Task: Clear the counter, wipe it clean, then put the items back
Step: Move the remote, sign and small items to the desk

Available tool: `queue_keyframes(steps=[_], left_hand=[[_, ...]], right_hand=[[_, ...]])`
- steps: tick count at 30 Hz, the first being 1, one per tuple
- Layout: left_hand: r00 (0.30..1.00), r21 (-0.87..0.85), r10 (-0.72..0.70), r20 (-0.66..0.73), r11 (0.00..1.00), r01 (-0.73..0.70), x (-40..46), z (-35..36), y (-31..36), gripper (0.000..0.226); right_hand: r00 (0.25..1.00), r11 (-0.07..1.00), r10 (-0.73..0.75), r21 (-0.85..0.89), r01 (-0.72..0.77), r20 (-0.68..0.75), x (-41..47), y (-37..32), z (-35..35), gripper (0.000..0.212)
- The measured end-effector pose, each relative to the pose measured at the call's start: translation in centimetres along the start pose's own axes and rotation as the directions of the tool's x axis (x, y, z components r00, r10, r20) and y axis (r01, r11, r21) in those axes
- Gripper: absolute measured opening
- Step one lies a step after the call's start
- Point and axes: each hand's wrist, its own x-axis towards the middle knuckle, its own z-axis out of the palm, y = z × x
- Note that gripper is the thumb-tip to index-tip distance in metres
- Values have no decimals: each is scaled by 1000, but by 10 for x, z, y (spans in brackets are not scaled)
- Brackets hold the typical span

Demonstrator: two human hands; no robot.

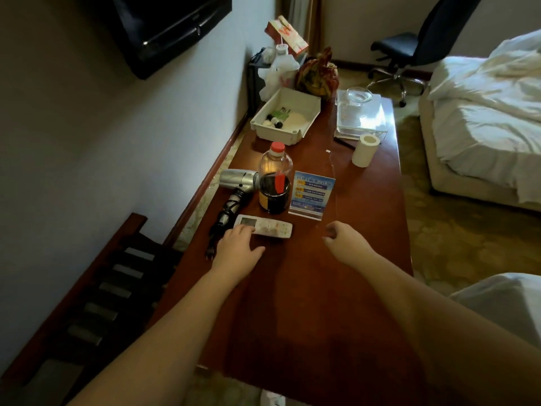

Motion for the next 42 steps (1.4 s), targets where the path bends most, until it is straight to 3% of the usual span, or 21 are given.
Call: queue_keyframes(steps=[5,9,18,26,32,36,42], left_hand=[[986,-168,-166,-1,972,163,-93,-25,2,53],[968,-267,-242,-67,939,216,-174,-35,5,52],[861,-388,-459,-220,851,354,-370,-60,-11,53],[709,-499,-636,-306,741,450,-541,-97,-73,48],[456,-575,-798,-394,601,555,-655,-108,-110,47],[326,-606,-848,-417,527,595,-733,-116,-135,47],[250,-633,-868,-429,486,602,-860,-125,-189,44]], right_hand=[[989,991,-124,-44,128,83,-82,-14,1,41],[963,963,-248,-82,257,107,-154,-21,8,39],[835,832,-494,-147,535,243,-305,-62,36,40],[553,621,-713,22,784,432,-422,-145,90,34],[353,428,-778,28,903,520,-521,-208,152,38],[222,309,-806,70,949,549,-592,-242,199,35],[55,213,-786,187,959,615,-689,-289,261,33]])
